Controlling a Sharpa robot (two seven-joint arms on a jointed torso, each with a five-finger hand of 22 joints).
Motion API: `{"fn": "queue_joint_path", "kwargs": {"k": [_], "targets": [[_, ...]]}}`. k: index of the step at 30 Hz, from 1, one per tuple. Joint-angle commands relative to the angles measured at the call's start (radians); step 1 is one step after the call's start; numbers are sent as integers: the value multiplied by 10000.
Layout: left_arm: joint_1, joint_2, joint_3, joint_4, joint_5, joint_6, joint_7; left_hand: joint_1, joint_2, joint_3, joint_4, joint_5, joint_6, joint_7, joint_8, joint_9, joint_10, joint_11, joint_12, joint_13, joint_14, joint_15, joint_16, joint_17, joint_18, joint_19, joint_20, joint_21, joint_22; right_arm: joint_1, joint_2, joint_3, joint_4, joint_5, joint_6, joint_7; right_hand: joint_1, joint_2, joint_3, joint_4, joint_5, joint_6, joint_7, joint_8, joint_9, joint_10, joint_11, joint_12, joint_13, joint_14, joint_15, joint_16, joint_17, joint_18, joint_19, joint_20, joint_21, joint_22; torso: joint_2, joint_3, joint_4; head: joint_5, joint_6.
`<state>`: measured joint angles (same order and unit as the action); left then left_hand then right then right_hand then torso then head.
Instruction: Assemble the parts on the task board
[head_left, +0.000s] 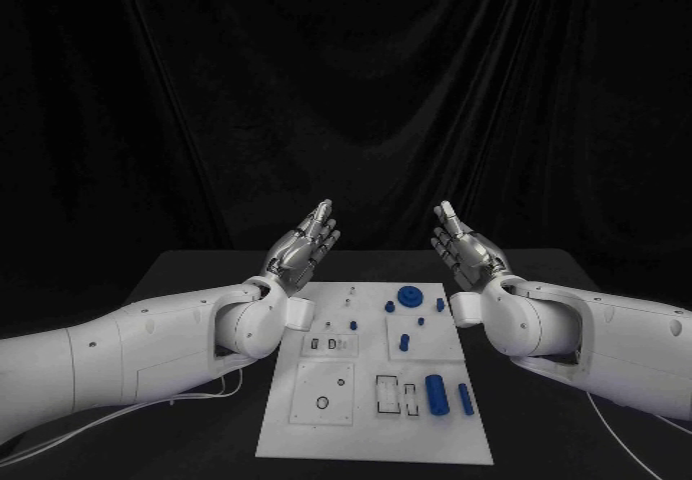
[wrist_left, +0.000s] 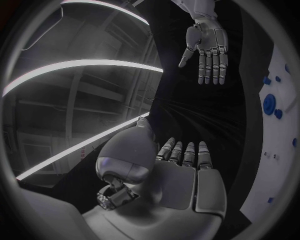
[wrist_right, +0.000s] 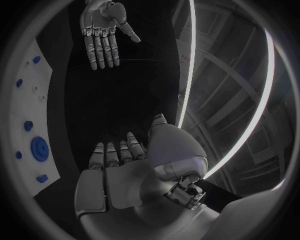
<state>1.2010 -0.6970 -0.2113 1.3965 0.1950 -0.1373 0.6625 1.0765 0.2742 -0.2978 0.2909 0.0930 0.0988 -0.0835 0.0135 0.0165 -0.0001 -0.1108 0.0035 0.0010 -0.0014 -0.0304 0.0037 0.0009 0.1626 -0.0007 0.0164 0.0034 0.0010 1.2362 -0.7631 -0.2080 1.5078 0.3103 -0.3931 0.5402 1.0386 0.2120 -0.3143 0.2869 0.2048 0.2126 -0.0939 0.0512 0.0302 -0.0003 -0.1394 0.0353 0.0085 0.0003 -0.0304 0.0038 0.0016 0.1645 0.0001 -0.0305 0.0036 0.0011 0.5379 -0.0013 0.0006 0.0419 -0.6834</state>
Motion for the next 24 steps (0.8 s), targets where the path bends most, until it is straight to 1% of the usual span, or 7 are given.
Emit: {"fn": "queue_joint_path", "kwargs": {"k": [1, 7, 11, 14, 16, 20, 24], "targets": [[15, -285, -5, -400, -184, 2719, 715, 169, 89, 13, 11, 59, -35, -226, 16, -9, 1, -45, -35, -10, 14, -560, -37, -9, 175, 7, 177, -34, -10, 28, -277, 7, -319, 189, 1351, -884, -40, 119, -79, 24, 83, 14, 122, 37, 7, 25, 223, 102, 20, -3, -885, -38, -16, 145, -1, 363, -36, -11, 58, 5, 18, 292, -858], [14, -410, -5, -389, -1370, 2743, 989, 242, 109, 39, 3, 137, -45, -355, 15, -10, 1, 89, -35, -10, 14, -391, -37, -9, 150, 7, 223, -34, -10, 33, -321, 7, -323, 188, 1677, -1110, -49, 115, -97, 9, 67, 80, 197, 64, 14, 29, 308, 135, 24, -3, -641, -38, -16, 156, -1, 627, -36, -11, 111, -4, 32, 261, -919], [15, -476, -5, -375, -1627, 2821, 1055, 302, 126, 81, 3, 254, -49, -300, 17, -9, 1, 467, -35, -10, 14, 127, -37, -9, 10, 7, 579, -34, -10, 51, -368, 7, -358, 188, 1747, -1157, 63, 72, -80, -15, 67, 161, 347, 96, 24, 40, 546, 205, 36, -3, -355, -38, -16, 161, -1, 885, -36, -11, 111, -5, 55, 242, -981], [16, -542, -5, -339, -1698, 2830, 1082, 624, 93, 209, -9, 732, 215, -121, 60, 28, 1, 931, -35, -10, 14, 529, -37, -9, 71, 7, 1076, -34, -10, 78, -422, 7, -355, 188, 1779, -1212, 149, 75, -74, 7, 62, 613, 681, 256, 86, 117, 1178, 533, 93, -3, 327, -38, -16, 150, 17, 1451, -18, 3, 136, -12, 75, 226, -984], [17, -593, -5, -308, -1729, 2847, 1076, 783, 99, 267, 3, 1040, 328, -90, 79, 43, 14, 1042, -27, -3, 14, 691, -37, -9, 107, 7, 1248, -34, -10, 106, -474, 7, -341, 188, 1824, -1270, 98, 131, -111, 17, 83, 967, 916, 382, 128, 205, 1204, 832, 137, 63, 926, 61, 33, 103, 585, 1920, 400, 271, 143, -17, 76, 230, -986], [18, -684, -5, -242, -1759, 2866, 1067, 1368, 81, 418, 2, 2007, 466, -27, 99, 60, 232, 1394, 148, 89, 14, 922, -37, -9, 147, 62, 1524, 22, 31, 177, -620, 7, -250, 188, 1895, -1359, 133, 131, -126, -2, 116, 1486, 1220, 565, 197, 429, 1583, 1278, 194, 295, 1317, 285, 113, 7, 1199, 2221, 753, 440, 145, -27, 87, 225, -1044], [20, -822, -4, -125, -1773, 2812, 1121, 2209, 19, 625, -5, 3250, 1044, 298, 215, 134, 686, 1800, 649, 223, 205, 996, 154, 88, 179, 171, 1667, 111, 82, 368, -846, 7, -86, 189, 1976, -1465, 547, 10, -85, -136, 263, 2402, 1488, 840, 321, 1119, 2142, 2325, 331, 1602, 2109, 1230, 378, -20, 3373, 2944, 1961, 961, 153, -27, 81, 272, -1116]]}}
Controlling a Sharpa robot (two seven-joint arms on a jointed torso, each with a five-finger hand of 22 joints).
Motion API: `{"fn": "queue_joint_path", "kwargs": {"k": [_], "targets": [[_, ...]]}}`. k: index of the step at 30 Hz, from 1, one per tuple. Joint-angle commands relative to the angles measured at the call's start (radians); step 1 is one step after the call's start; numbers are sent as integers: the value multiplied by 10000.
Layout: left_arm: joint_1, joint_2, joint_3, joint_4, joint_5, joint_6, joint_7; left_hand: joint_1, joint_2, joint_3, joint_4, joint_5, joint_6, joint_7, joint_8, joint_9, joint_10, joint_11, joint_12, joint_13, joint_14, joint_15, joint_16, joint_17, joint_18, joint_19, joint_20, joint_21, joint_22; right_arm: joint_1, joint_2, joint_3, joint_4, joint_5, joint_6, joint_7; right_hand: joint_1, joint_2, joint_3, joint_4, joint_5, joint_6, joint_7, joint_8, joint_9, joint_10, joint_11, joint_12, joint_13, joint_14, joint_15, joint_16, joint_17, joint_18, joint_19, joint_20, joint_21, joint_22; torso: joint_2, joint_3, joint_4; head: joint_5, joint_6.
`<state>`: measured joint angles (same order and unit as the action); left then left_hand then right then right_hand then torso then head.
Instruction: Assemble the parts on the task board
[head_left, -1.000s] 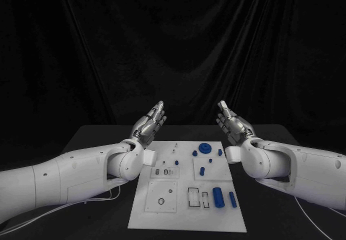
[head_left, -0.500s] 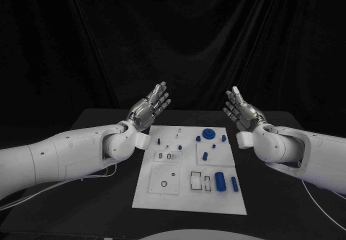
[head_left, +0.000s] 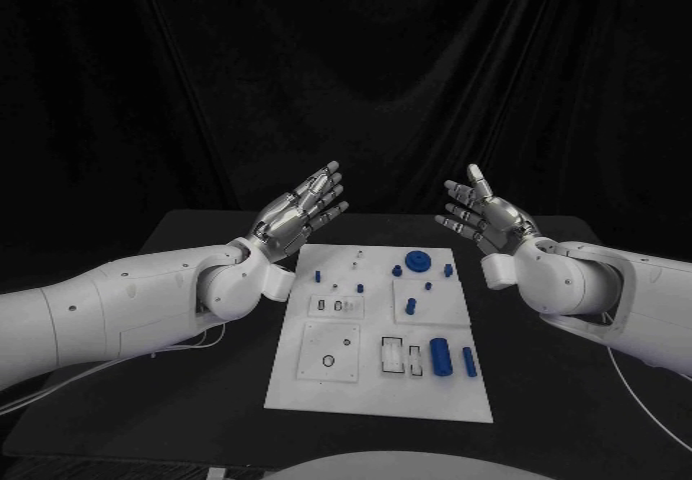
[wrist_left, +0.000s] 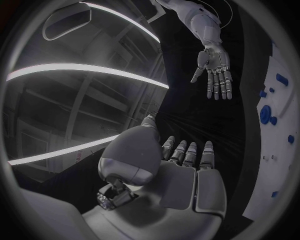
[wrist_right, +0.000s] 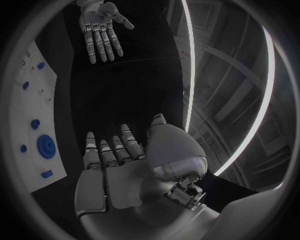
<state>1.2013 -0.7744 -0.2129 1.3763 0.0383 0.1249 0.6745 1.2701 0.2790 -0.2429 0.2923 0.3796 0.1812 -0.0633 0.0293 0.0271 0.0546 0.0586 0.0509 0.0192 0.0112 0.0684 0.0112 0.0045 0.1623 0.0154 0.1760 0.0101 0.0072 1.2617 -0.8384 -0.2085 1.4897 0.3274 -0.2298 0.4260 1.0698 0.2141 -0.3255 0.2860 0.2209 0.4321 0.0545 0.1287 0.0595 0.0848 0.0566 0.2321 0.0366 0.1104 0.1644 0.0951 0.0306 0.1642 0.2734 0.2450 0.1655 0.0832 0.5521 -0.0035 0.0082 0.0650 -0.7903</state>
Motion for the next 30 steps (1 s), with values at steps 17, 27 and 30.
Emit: {"fn": "queue_joint_path", "kwargs": {"k": [17, 27, 30], "targets": [[151, -1246, 14, 1062, -216, -353, 1192, 1847, -544, 545, -357, 2507, 1150, 649, 293, 118, 410, 350, 1135, 141, 398, 239, 493, 157, 192, 249, 374, 190, 84, 1622, -459, 11, 340, -4016, 953, -3847, 3335, -629, 382, -1958, 935, 2380, 252, 335, 304, 1890, 922, 2404, 234, 5477, 544, 2378, 415, -130, 4647, 432, 1454, 163, 327, -69, 113, -175, -320], [404, -1604, 13, 1230, -556, -354, 1150, 2016, -586, 726, -547, 2953, 1183, 810, 281, 119, 299, 194, 1049, 117, 330, 395, 437, 130, 189, 278, 503, 204, 91, 2127, -434, 11, 362, -11351, 305, -4653, 4266, -880, 910, -2594, 23, 3145, 175, 442, 305, 3749, 878, 3451, 280, 9811, -1044, 4735, 1151, 189, 9039, -827, 3947, 1346, 785, -114, 236, -195, -106], [449, -1675, 13, 1259, -626, -346, 1083, 2021, -590, 747, -565, 2973, 1159, 829, 271, 114, 260, 128, 996, 106, 312, 442, 417, 122, 185, 279, 526, 203, 91, 2193, -366, 11, 347, -14301, 245, -4718, 4421, -984, 1140, -2672, -82, 3274, -13, 357, 260, 4127, 620, 3277, 258, 10327, -1311, 5037, 1309, 189, 9418, -1102, 4467, 1702, 952, -129, 272, -146, -54]]}}
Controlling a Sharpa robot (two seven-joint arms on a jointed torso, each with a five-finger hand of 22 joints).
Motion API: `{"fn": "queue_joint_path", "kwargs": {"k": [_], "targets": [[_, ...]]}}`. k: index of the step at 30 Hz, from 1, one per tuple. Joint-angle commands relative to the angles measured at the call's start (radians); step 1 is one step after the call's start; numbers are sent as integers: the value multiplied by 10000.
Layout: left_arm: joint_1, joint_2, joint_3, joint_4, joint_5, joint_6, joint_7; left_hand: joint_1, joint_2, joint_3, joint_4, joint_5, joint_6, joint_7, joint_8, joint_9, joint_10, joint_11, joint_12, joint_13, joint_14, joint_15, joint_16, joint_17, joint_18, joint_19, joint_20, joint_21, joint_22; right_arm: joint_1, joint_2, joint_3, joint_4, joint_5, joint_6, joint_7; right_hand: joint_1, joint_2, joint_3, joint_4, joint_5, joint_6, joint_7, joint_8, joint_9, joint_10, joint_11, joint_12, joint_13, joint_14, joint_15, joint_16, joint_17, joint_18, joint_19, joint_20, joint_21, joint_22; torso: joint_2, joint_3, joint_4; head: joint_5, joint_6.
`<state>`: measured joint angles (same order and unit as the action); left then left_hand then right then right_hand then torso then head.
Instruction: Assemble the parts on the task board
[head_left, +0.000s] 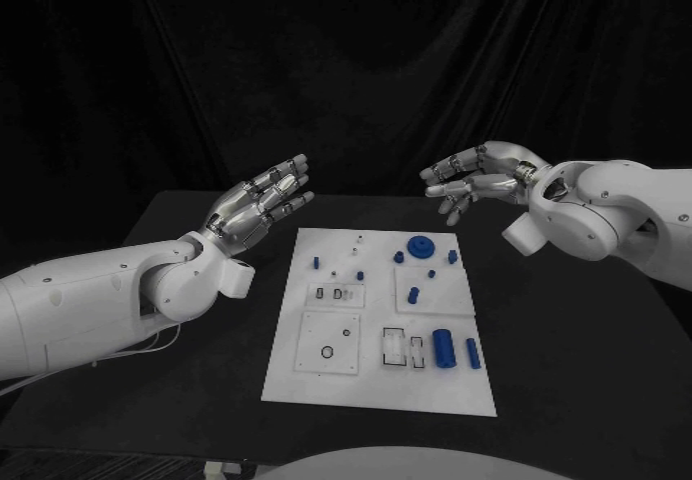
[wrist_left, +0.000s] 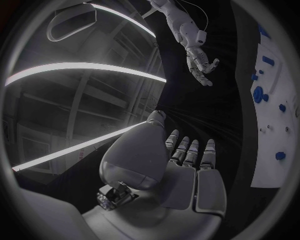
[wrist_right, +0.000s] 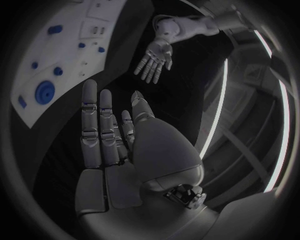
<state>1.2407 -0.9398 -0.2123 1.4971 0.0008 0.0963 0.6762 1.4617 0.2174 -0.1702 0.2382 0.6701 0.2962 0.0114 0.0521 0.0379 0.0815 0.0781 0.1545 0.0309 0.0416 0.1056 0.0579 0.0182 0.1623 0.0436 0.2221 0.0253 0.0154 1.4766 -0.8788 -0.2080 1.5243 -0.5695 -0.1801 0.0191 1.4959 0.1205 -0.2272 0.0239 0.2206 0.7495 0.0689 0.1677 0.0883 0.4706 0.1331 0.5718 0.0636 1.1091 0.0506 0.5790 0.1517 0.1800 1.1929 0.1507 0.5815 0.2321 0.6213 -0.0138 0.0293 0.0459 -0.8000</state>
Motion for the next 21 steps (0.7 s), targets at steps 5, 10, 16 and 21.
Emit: {"fn": "queue_joint_path", "kwargs": {"k": [5, 10, 16, 21], "targets": [[102, -15, 7, 5, -292, 28, 982, 113, 30, 65, -58, 115, 23, 139, 39, 7, -71, -187, -117, -27, -3, 116, -60, -19, 187, 44, 102, 81, 24, 80, 94, 6, 18, -8362, 11, -507, 131, -315, 660, 86, -530, 285, -416, -178, -99, 594, -488, -646, -13, 1046, -496, 784, 491, 18, 418, -466, 1135, 872, 421, -54, 197, -17, 0], [173, -28, 7, -52, -305, 109, 880, 124, 42, 116, -93, 153, 79, 236, 46, 14, -110, -298, -156, -32, -14, 130, -72, -22, 189, 81, 157, 103, 34, 91, 139, 6, 72, -9813, 30, -368, -294, -1087, 1743, 804, -806, 444, -511, -436, -152, 1125, -630, -1327, -1, 1332, -720, 3274, 2078, -688, 1256, -655, 6007, 6944, 570, -65, 293, -69, -6], [277, -41, 7, -69, -310, 177, 808, 131, 50, 139, -108, 172, 95, 266, 49, 16, -116, -335, -159, -32, -10, 132, -66, -20, 191, 91, 168, 109, 37, 94, 126, 6, 177, -11155, -238, -261, -287, -1348, 2262, 931, -669, 593, -641, -525, -136, 1866, -740, -1582, -1, 2335, -864, 5679, 5174, -1046, 1960, -758, 7921, 9694, 724, -73, 363, -134, -1], [333, -38, 6, -78, -312, 236, 782, 157, 61, 214, -165, 207, 311, 439, 103, 44, -122, -401, -159, -30, 5, 164, -51, -16, 185, 92, 212, 107, 34, 90, 179, 6, 177, -11537, -277, -225, -31, -1384, 2502, 727, -162, 668, -677, -547, -126, 2034, -775, -1783, -4, 2355, -896, 5889, 5490, -1078, 1972, -778, 8129, 10005, 819, -94, 471, -252, -2]]}}
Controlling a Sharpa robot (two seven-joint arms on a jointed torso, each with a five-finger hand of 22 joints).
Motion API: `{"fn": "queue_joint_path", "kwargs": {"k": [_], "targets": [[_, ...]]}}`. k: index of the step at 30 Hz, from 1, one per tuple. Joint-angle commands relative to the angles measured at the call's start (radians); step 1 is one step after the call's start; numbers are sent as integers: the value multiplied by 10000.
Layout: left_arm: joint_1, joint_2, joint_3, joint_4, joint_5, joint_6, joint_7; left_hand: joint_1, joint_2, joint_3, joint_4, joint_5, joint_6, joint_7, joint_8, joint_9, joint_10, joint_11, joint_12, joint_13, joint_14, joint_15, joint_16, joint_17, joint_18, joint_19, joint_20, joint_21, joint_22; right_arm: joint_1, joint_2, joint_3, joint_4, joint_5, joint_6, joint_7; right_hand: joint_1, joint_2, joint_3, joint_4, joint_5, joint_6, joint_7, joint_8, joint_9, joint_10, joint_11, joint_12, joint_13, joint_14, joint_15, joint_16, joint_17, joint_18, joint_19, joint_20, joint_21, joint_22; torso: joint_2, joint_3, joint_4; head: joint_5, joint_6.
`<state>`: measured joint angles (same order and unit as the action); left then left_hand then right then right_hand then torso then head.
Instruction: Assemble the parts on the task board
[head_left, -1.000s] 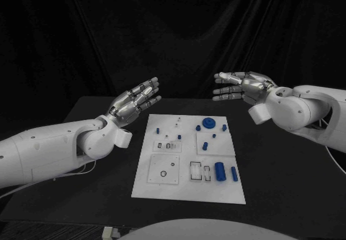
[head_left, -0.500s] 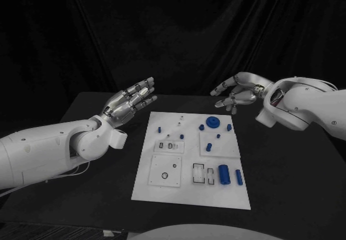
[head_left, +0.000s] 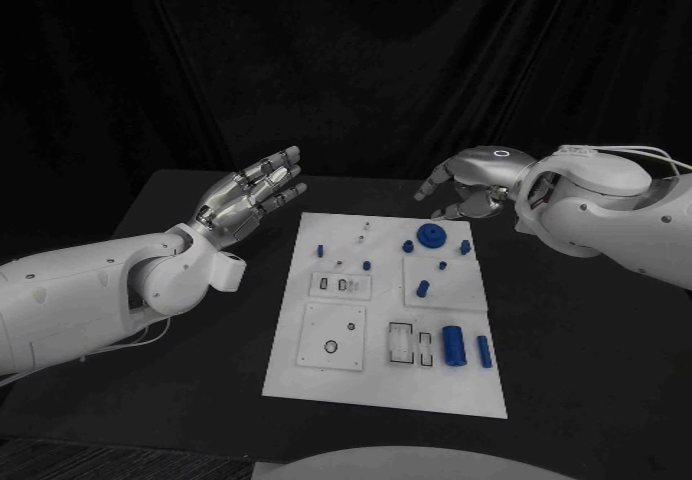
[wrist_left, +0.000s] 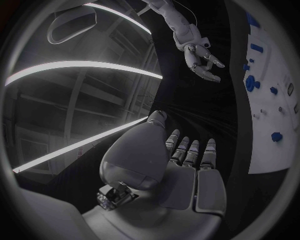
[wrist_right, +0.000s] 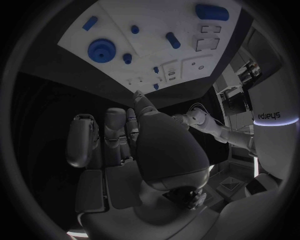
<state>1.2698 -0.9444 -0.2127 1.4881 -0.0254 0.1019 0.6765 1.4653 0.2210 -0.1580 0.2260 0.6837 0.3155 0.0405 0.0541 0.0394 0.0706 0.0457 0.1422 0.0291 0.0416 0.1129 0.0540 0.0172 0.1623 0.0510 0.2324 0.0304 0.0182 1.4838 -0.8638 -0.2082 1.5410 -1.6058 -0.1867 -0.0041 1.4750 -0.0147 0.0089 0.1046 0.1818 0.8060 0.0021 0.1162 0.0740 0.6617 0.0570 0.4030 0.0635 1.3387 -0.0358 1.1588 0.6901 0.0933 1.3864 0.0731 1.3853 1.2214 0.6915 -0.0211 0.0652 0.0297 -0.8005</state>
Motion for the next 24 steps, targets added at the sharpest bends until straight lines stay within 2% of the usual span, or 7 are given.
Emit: {"fn": "queue_joint_path", "kwargs": {"k": [1, 2, 9, 12, 14, 18, 24], "targets": [[48, 8, 10, 15, -50, 188, 785, 125, 21, 132, -70, 79, 299, 234, 134, 49, -4, -46, -22, -8, 29, 105, 11, 0, 180, 55, 211, 78, 16, 16, 56, 8, -12, -1210, -204, 12, 219, -33, 175, -115, 288, 134, -28, -22, 23, 146, -21, -115, -2, 77, -32, 137, 189, -217, 48, -8, 122, 165, 121, -23, 120, -105, -3], [51, 7, 10, 17, -50, 192, 790, 120, 8, 172, -92, 88, 567, 302, 217, 79, 7, -13, -4, -5, 58, 129, 40, 8, 179, 149, 412, 136, 43, 14, 73, 8, -29, -1227, -200, 16, 256, -38, 219, -154, 349, 184, -92, -9, 31, 190, -30, -138, 0, 125, -36, 235, 359, -237, 94, -17, 192, 287, 138, -26, 142, -132, -16], [66, 11, 10, 9, -50, 198, 852, 118, -12, 231, -127, 113, 350, 119, 159, 40, 6, 35, 2, -4, 80, 150, 64, 14, 187, 184, 492, 154, 47, -41, 249, 8, -246, -1312, -146, 16, 246, -125, 297, -217, 326, 218, -166, -35, 36, 428, -41, -180, 15, 257, -59, 477, 750, -277, 185, -34, 356, 560, 316, -69, 249, -251, 92], [67, 11, 10, -6, -50, 192, 896, 119, -11, 238, -130, 120, 326, 109, 153, 37, 5, 39, 0, -4, 86, 154, 71, 15, 188, 184, 489, 153, 47, -73, 350, 8, -363, -1322, -209, 32, 52, -204, 301, -126, 140, 406, -117, 24, 96, 786, -36, -147, 24, 611, -76, 959, 1588, -389, 503, -59, 692, 1148, 384, -94, 286, -292, 112], [68, 13, 10, -15, -51, 176, 931, 120, -5, 249, -134, 131, 306, 98, 148, 34, 6, 56, 2, -4, 88, 160, 71, 16, 188, 180, 488, 151, 45, -97, 417, 7, -435, -1326, -240, 48, -105, -274, 309, -25, 35, 641, -73, 108, 176, 1191, -50, -103, 30, 1028, -107, 1589, 2802, -469, 721, -76, 910, 1538, 405, -105, 295, -286, 119], [69, 43, 10, -44, -51, 191, 953, 121, -2, 256, -136, 134, 311, 95, 148, 35, 12, 65, 13, -2, 98, 162, 83, 19, 188, 186, 488, 154, 46, -159, 544, 7, -571, -1331, -196, 55, -113, -311, 363, -6, 75, 698, -77, 105, 214, 1518, -74, -42, 61, 1085, -126, 1690, 2999, -495, 788, -89, 982, 1676, 473, -121, 291, -282, 162], [69, 77, 10, -97, -51, 223, 942, 130, 10, 285, -150, 158, 330, 111, 153, 39, 23, 89, 29, 2, 113, 172, 98, 23, 189, 194, 489, 159, 48, -326, 822, 7, -840, -1333, 5, 44, -45, -336, 425, -46, 186, 697, -55, 86, 230, 1555, -77, -90, 48, 1093, -132, 1707, 3038, -496, 789, -97, 990, 1693, 520, -107, 314, -384, 130]]}}
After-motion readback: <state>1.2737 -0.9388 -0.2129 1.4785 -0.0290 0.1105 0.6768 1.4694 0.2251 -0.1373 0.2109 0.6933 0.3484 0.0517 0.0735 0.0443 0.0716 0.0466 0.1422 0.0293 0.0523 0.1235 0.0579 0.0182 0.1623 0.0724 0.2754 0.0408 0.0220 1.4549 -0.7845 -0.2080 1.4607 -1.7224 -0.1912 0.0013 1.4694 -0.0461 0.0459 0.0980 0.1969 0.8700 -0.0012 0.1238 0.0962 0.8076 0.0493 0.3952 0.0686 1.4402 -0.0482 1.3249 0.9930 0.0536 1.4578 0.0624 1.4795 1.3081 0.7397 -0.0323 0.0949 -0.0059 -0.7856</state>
